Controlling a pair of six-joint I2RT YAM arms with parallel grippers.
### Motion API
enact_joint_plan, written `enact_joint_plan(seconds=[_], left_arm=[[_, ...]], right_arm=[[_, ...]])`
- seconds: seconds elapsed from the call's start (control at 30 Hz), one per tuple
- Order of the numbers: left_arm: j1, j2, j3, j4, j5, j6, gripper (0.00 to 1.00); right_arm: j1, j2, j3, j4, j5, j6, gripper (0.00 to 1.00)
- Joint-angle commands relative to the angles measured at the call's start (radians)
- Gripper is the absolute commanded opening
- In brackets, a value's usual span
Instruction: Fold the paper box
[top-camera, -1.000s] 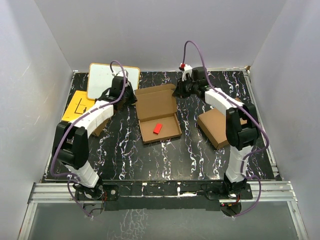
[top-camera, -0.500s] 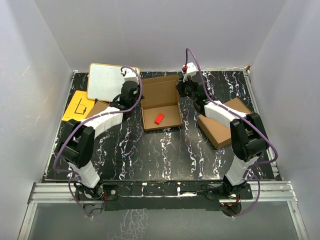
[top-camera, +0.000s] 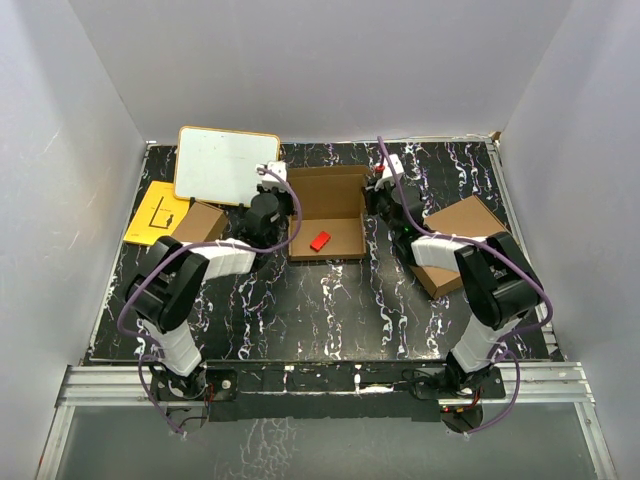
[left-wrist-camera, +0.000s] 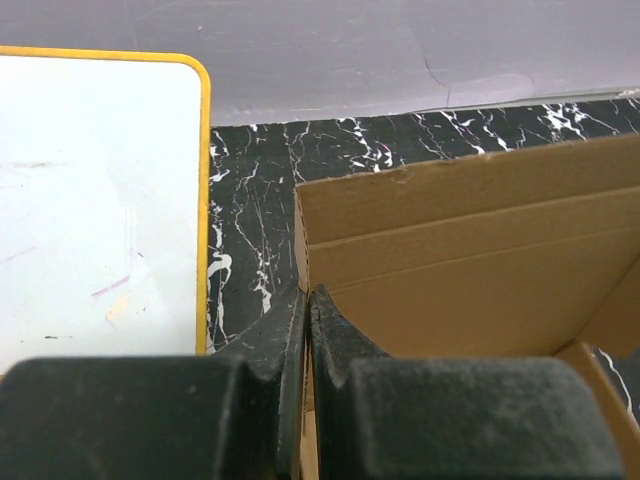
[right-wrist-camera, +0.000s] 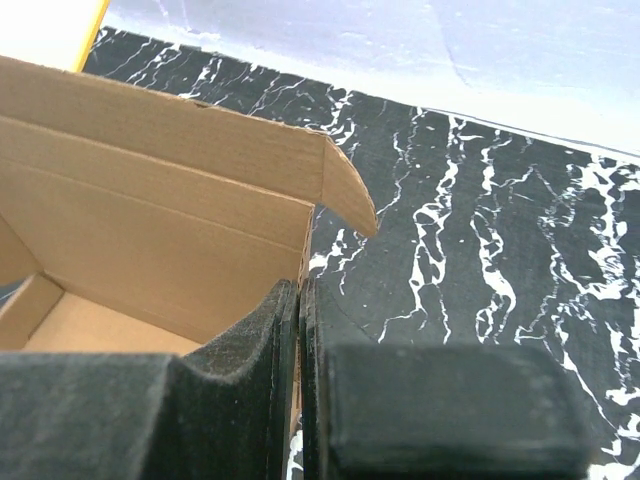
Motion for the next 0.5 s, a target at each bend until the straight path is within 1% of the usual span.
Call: enact_joint_plan(seconds=[0.0, 0.1, 0.27, 0.47], left_arm=[[-0.076, -0.015, -0.055, 0.195, 0.068, 0.068, 0.0], [-0.087, -0.038, -0.092, 0.2, 0.055, 0.06, 0.0], [-0.108, -0.071, -0.157, 0.21, 0.024, 0.029, 0.0], [-0.156, -0.077, -0.173, 0.191, -0.057, -0.001, 0.0]], right_arm=[[0.042, -0.08, -0.035, 0.214, -0.031, 0.042, 0.08], [0.048, -0.098, -0.056, 0.219, -0.009, 0.062, 0.09], [0.066, -0.118, -0.071, 0.179, 0.04, 0.112, 0.09], [0.092, -0.147, -0.114, 0.175, 0.109, 0.117, 0.09]])
